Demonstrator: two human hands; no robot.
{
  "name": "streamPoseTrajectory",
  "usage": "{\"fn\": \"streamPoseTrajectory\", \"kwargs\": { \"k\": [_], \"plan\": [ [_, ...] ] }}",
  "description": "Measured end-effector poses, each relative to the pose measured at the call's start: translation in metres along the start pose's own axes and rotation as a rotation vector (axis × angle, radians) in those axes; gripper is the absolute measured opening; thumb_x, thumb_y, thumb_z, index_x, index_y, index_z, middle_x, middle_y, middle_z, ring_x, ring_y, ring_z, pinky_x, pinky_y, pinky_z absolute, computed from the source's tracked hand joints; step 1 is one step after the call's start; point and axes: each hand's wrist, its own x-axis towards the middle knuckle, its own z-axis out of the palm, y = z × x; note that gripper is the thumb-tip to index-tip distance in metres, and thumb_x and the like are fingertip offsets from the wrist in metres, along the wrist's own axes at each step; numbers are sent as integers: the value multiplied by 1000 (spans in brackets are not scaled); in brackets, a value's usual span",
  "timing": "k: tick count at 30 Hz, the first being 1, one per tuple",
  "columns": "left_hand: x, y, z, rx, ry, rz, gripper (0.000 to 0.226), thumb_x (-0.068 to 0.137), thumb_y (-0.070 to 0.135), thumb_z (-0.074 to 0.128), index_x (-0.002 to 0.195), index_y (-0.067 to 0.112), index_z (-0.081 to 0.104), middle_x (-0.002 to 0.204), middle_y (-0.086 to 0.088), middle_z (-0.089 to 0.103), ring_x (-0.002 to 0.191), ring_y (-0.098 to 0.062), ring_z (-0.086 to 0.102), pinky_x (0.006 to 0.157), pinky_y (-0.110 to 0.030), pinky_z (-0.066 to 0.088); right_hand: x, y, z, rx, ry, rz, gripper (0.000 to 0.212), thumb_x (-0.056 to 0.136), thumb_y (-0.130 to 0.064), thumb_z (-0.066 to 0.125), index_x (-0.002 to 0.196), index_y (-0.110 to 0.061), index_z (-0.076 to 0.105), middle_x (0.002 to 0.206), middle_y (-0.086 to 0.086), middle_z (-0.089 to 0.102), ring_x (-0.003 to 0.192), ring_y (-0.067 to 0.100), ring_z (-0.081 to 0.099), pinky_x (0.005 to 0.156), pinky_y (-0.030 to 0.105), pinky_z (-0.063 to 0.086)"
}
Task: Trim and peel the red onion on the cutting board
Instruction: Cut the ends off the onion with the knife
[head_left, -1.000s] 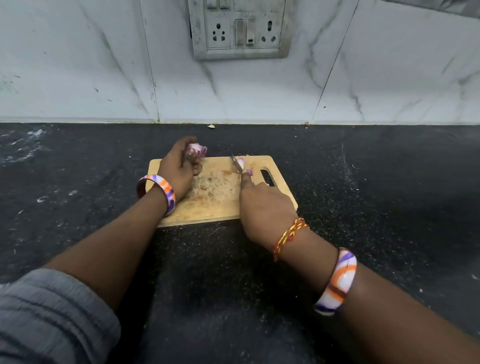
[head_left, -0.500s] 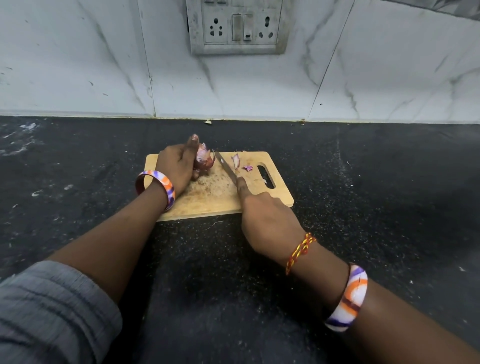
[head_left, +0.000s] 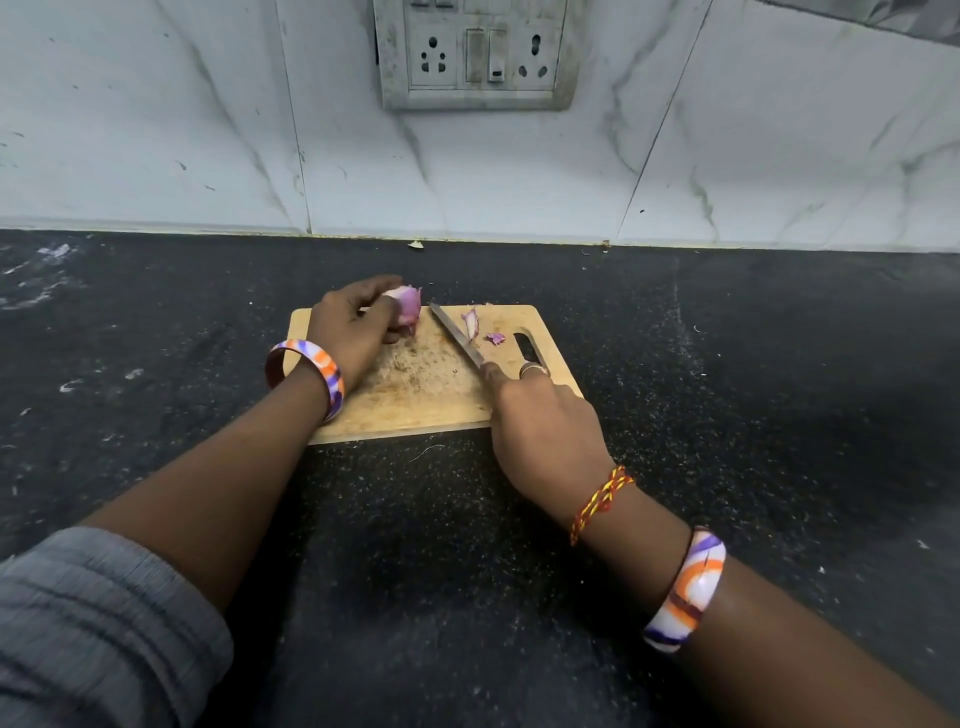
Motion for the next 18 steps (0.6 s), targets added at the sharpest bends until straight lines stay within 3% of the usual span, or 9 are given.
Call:
{"fn": "streamPoseTrajectory", "kwargs": {
  "k": [3, 6, 11, 15, 18],
  "plan": [
    [-3, 2, -2, 82, -23, 29, 37, 78, 17, 66, 115, 17, 62, 110, -6, 66, 91, -22, 64, 86, -36, 54, 2, -1, 0, -2, -27, -2, 49, 95, -12, 36, 142, -18, 27, 116, 13, 51, 102, 31, 56, 76, 40, 45],
    [-4, 4, -1, 122, -10, 62, 30, 80, 9, 62, 108, 18, 65, 105, -1, 63, 97, -20, 61, 87, -32, 52, 3, 3, -2, -29, -34, 18, 50, 95, -13, 36, 142, -23, 27, 120, 14, 48, 104, 32, 56, 77, 40, 46],
    [-2, 5, -1, -118, -45, -10, 33, 85, 0, 48, 82, 25, 69, 93, -9, 67, 69, -21, 65, 65, -26, 59, 3, 13, -2, -70, -58, 91, 51, 94, -14, 38, 142, -27, 26, 129, 15, 42, 112, 33, 50, 82, 42, 47],
    [-1, 2, -4, -93, -60, 21, 35, 80, 7, 54, 70, 36, 72, 84, 1, 70, 81, -28, 66, 79, -42, 57, 2, 17, 3, -89, -67, 125, 51, 94, -14, 37, 142, -25, 24, 130, 16, 41, 114, 35, 48, 83, 43, 47],
    [-1, 0, -5, -85, -65, 32, 30, 78, 12, 59, 69, 37, 73, 83, 2, 70, 82, -27, 65, 82, -43, 55, 3, 16, 3, -118, -60, 140, 49, 95, -17, 37, 142, -25, 25, 128, 15, 43, 115, 34, 47, 81, 43, 46]
  ]
}}
